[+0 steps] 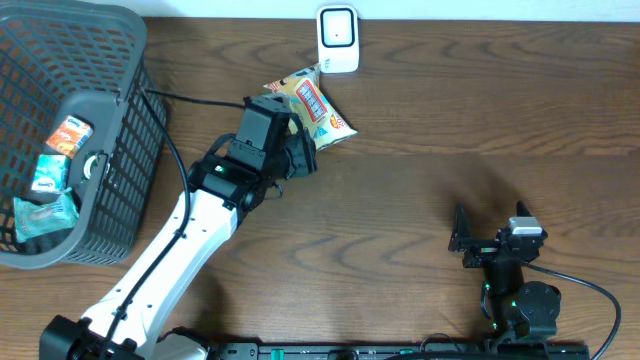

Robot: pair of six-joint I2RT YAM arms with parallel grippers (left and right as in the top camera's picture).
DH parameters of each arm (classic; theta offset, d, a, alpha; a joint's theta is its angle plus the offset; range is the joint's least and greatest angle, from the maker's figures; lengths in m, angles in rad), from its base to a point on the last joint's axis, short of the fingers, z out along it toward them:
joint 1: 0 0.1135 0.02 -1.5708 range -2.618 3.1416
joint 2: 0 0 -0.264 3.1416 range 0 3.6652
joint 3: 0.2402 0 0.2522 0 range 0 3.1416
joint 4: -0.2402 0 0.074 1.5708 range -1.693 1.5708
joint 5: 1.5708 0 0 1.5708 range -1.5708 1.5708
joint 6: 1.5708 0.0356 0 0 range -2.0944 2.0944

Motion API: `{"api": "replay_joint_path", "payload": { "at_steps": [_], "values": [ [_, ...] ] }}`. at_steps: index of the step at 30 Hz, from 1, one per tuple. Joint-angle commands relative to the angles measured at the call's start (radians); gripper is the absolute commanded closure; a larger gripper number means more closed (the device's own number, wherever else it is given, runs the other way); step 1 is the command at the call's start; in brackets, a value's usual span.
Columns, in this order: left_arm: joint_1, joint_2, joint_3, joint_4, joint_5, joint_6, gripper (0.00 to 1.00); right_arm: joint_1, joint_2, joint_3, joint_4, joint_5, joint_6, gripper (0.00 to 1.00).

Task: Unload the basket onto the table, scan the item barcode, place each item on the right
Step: 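Carry the yellow snack bag forward toward the white scanner, then hold the bag in front of the scanner and release it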

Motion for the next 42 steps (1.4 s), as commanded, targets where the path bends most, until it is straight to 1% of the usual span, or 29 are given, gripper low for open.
{"api": "replay_joint_path", "payload": {
  "at_steps": [1,2,3,4,13,14,15,21,22,23,24,25,42],
  "values": [
    [0.000,0.006,0.017,-0.031,0.011,-0.020,0.36,-0.008,0.000,-0.001,-0.005,0.008,0.010,0.01],
    [0.001,0.006,0.017,-0.035,0.011,-0.020,0.35,-0.008,0.000,-0.001,-0.004,0.008,0.010,0.01],
    [0.001,0.006,0.017,-0.042,0.011,-0.020,0.27,-0.008,0.000,-0.001,-0.004,0.008,0.010,0.01],
    [0.001,0.006,0.017,-0.049,0.011,-0.020,0.25,-0.008,0.000,-0.001,-0.004,0.008,0.010,0.01],
    [0.001,0.006,0.017,-0.113,0.011,-0.019,0.22,-0.008,0.000,-0.001,-0.005,0.008,0.010,0.01],
    [0.001,0.006,0.017,-0.117,0.011,-0.019,0.19,-0.008,0.000,-0.001,-0.004,0.008,0.010,0.01],
    [0.001,0.006,0.017,-0.123,0.011,-0.019,0.18,-0.008,0.000,-0.001,-0.005,0.008,0.010,0.01],
    [0.001,0.006,0.017,-0.132,0.011,-0.019,0.17,-0.008,0.000,-0.001,-0.004,0.008,0.010,0.01],
    [0.001,0.006,0.017,-0.132,0.011,-0.019,0.15,-0.008,0.000,-0.001,-0.004,0.008,0.010,0.01],
    [0.001,0.006,0.017,-0.132,0.011,-0.019,0.08,-0.008,0.000,-0.001,-0.005,0.008,0.010,0.01],
    [0.001,0.006,0.017,-0.132,0.011,-0.019,0.04,-0.008,0.000,-0.001,-0.004,0.008,0.010,0.01],
    [0.001,0.006,0.017,-0.132,0.011,-0.019,0.02,-0.008,0.000,-0.001,-0.004,0.008,0.010,0.01],
    [0.001,0.006,0.017,-0.131,0.012,-0.020,0.02,-0.008,0.000,-0.001,-0.005,0.008,0.010,0.01]
  ]
}}
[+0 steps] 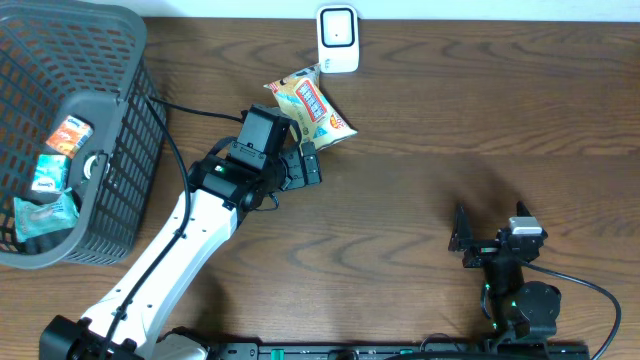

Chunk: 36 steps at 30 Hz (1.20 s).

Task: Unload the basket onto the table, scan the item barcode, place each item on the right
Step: 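Hold the bag in front of the scanner and release it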

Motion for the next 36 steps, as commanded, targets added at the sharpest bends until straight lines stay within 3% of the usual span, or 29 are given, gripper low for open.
{"api": "replay_joint_path", "payload": {
  "at_steps": [1,23,36],
  "values": [
    [0.001,0.005,0.017,-0.001,0.000,0.006,0.02,-0.008,0.000,-0.001,-0.005,0.008,0.010,0.01],
    [0.001,-0.002,0.017,0.003,0.051,0.007,0.02,-0.008,0.000,-0.001,-0.005,0.008,0.010,0.01],
    [0.003,-0.126,0.017,0.008,0.046,0.018,0.02,-0.008,0.000,-0.001,-0.005,0.008,0.010,0.01]
  ]
}}
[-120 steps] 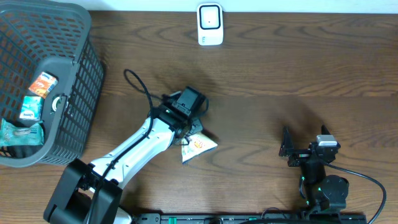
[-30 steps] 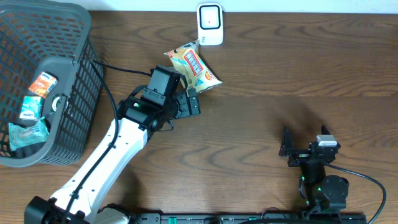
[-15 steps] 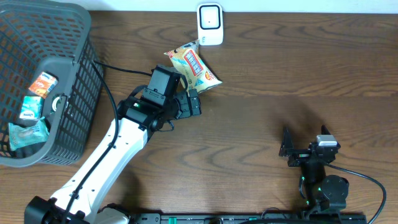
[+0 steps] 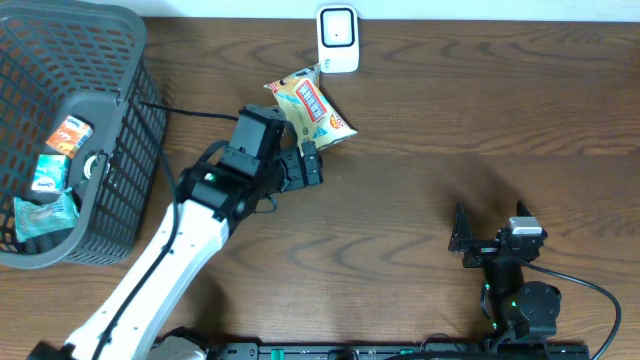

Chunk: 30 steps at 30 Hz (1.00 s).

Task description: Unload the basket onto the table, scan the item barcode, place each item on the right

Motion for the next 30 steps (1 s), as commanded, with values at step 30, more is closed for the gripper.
{"api": "replay_joint_path", "payload": {
  "at_steps": [30],
  "values": [
    [0.003,-0.166,0.017,0.006,-0.002,0.055,0.02,-0.008,0.000,-0.001,-0.005,0.008,0.010,0.01]
  ]
}}
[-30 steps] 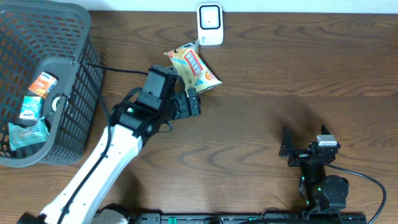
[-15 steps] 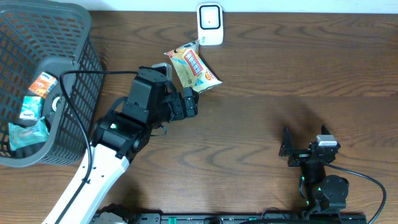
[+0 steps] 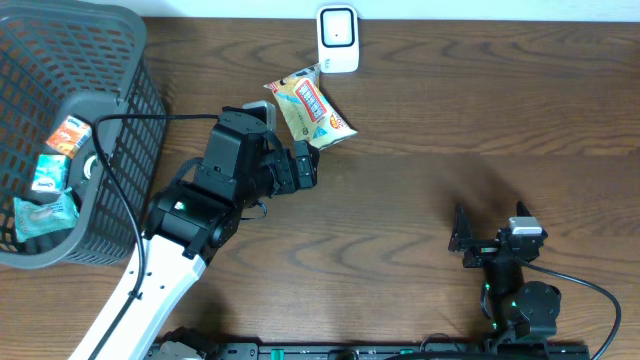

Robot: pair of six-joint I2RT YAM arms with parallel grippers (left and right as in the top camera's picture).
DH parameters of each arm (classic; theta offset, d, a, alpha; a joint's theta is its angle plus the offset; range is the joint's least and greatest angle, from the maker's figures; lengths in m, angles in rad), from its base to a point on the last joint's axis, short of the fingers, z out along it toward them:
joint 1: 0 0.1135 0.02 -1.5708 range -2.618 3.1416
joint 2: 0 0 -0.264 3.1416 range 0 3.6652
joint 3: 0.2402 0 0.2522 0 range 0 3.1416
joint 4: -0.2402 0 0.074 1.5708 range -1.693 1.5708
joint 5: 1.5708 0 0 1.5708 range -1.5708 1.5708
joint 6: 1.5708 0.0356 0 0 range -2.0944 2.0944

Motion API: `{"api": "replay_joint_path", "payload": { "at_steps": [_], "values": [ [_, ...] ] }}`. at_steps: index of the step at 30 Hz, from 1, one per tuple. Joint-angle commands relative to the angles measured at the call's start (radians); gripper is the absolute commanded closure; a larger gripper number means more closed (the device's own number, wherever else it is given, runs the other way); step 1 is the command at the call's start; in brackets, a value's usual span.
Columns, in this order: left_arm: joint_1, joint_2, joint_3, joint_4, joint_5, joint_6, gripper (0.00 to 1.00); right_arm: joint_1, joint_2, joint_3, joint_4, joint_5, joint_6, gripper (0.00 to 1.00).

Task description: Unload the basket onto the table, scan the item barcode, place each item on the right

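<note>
A yellow snack packet [image 3: 311,108] with a red and white label lies flat on the table, just below the white scanner [image 3: 338,38] at the back edge. My left gripper [image 3: 303,165] hovers just below and left of the packet's lower corner. It looks open and holds nothing. My right gripper [image 3: 458,238] rests open at the front right, far from the packet.
A dark grey mesh basket [image 3: 110,100] fills the left side, with several small packets [image 3: 60,150] inside. A black cable [image 3: 150,118] runs from the left arm over the basket's rim. The table's back edge lies just behind the scanner.
My left arm has drawn back to the left and toward the front, so the gripper sits a little farther from the packet. Packet, scanner and right arm have not moved.
At first my left gripper was over the packet's lower left edge. Then it stood clear of the packet, open, just below it, and stayed there. Now the arm has pulled back leftward. The packet lies in the same spot throughout.
</note>
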Motion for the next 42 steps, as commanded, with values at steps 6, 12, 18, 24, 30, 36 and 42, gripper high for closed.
{"api": "replay_joint_path", "payload": {
  "at_steps": [6,12,18,24,30,36,42],
  "values": [
    [0.003,-0.021,0.017,-0.003,-0.001,0.063,0.02,-0.008,0.000,-0.001,-0.004,0.008,0.010,0.01],
    [0.003,-0.052,0.019,0.005,-0.003,0.077,0.02,-0.008,0.000,-0.001,-0.005,0.008,0.010,0.01],
    [0.003,-0.106,0.056,0.010,-0.002,0.154,0.02,-0.008,0.000,-0.001,-0.005,0.008,0.010,0.01],
    [0.014,-0.147,0.157,-0.003,-0.047,0.230,0.02,-0.008,0.000,-0.001,-0.004,0.008,0.010,0.01],
    [0.124,-0.147,0.357,-0.084,-0.294,0.260,0.02,-0.008,0.000,-0.001,-0.004,0.008,0.010,0.01],
    [0.314,-0.150,0.505,-0.161,-0.318,0.260,0.02,-0.008,0.000,-0.001,-0.005,0.008,0.010,0.01],
    [0.523,-0.141,0.525,-0.237,-0.370,0.259,0.02,-0.008,0.000,-0.001,-0.005,0.008,0.010,0.01]
  ]
}}
